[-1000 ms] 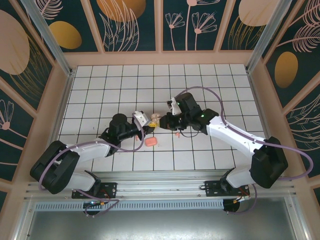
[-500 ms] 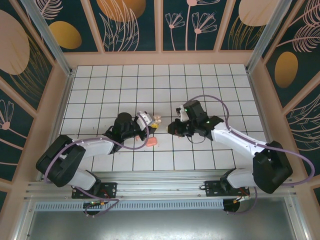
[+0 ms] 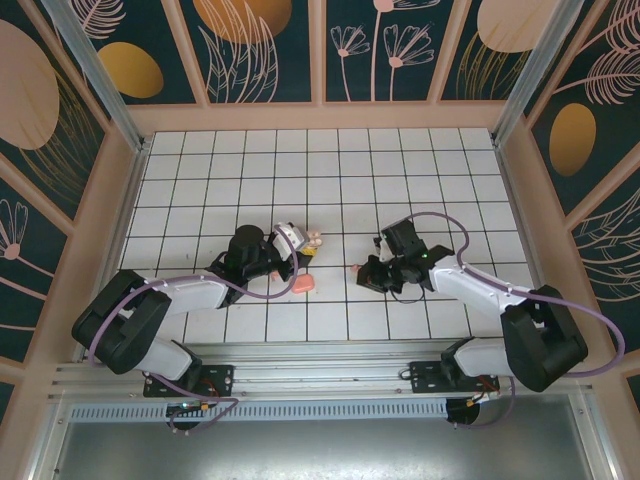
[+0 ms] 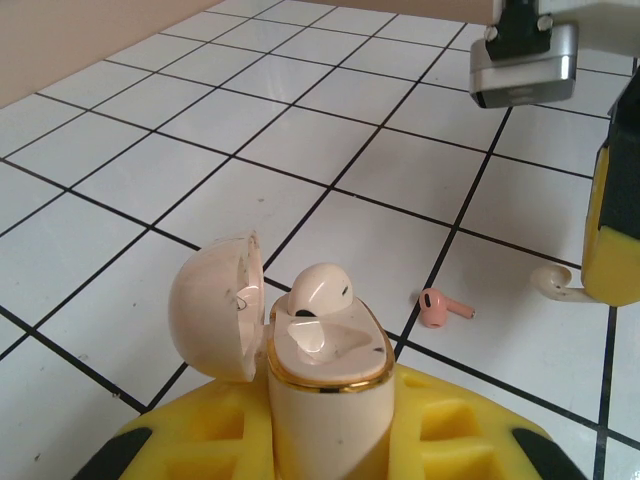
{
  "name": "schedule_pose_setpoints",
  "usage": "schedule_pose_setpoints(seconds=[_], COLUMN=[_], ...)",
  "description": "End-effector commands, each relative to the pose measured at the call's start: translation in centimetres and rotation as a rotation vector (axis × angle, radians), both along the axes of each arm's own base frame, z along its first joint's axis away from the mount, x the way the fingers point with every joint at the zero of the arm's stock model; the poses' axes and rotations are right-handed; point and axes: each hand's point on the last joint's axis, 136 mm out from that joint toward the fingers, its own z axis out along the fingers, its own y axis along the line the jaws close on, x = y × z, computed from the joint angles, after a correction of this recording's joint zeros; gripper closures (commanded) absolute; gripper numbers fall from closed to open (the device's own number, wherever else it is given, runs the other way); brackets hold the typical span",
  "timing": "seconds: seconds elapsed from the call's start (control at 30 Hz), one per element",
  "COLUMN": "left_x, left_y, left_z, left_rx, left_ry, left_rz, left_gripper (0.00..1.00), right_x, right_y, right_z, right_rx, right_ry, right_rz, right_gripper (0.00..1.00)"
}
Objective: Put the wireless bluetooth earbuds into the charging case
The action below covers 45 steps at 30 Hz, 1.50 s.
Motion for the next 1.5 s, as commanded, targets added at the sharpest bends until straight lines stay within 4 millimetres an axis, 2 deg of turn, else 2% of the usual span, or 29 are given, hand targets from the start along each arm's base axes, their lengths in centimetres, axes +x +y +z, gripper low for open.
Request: schedule_pose_setpoints(seconds=[0.0, 0.2, 0.57, 0.67, 0.8, 0.93, 1.07, 1.27, 1.47], left_x=[0.3, 0.4, 0.3, 0.3, 0.3, 0.2, 0.0, 0.0, -0.1], left_y=[-0.5, -0.5, -0.5, -0.6, -0.4, -0.3, -0.1, 0.0, 0.2], left_z=[1.3, 1.7, 1.7, 1.7, 1.9, 2.1, 2.3, 2.6, 2.5], left_rx=[-0.034, -0.045, -0.051, -0.052, -0.054, -0.055, -0.061, -0.065, -0.065], left_ry=[-0.022, -0.030, -0.028, -0.029, -0.034, -0.040, -0.044, -0.054, -0.052], left_rz=[-0.003, -0.002, 0.000, -0.001, 0.002, 0.007, 0.013, 0.019, 0.023], left_gripper=[0.92, 0.92, 0.92, 0.92, 0.92, 0.92, 0.92, 0.92, 0.92], right_x=[-0.6, -1.5, -2.9, -2.9, -2.7, -2.5, -1.6, -0.3, 0.1], right_y=[-1.6, -2.6, -3.8, -3.8, -3.8, -4.4, -5.0, -4.7, -4.2], right_z=[-1.9, -3.9, -5.9, -5.6, -4.3, -2.6, -1.1, -1.1, -2.3], right_rx=[-0.079, -0.141, -0.215, -0.215, -0.225, -0.277, -0.352, -0.404, -0.431], right_ry=[0.053, 0.105, 0.196, 0.200, 0.194, 0.198, 0.193, 0.234, 0.271], right_rz=[-0.042, -0.053, -0.064, -0.068, -0.061, -0.049, -0.051, -0.054, -0.038], right_gripper=[0.89, 0.88, 0.85, 0.81, 0.74, 0.71, 0.70, 0.69, 0.67])
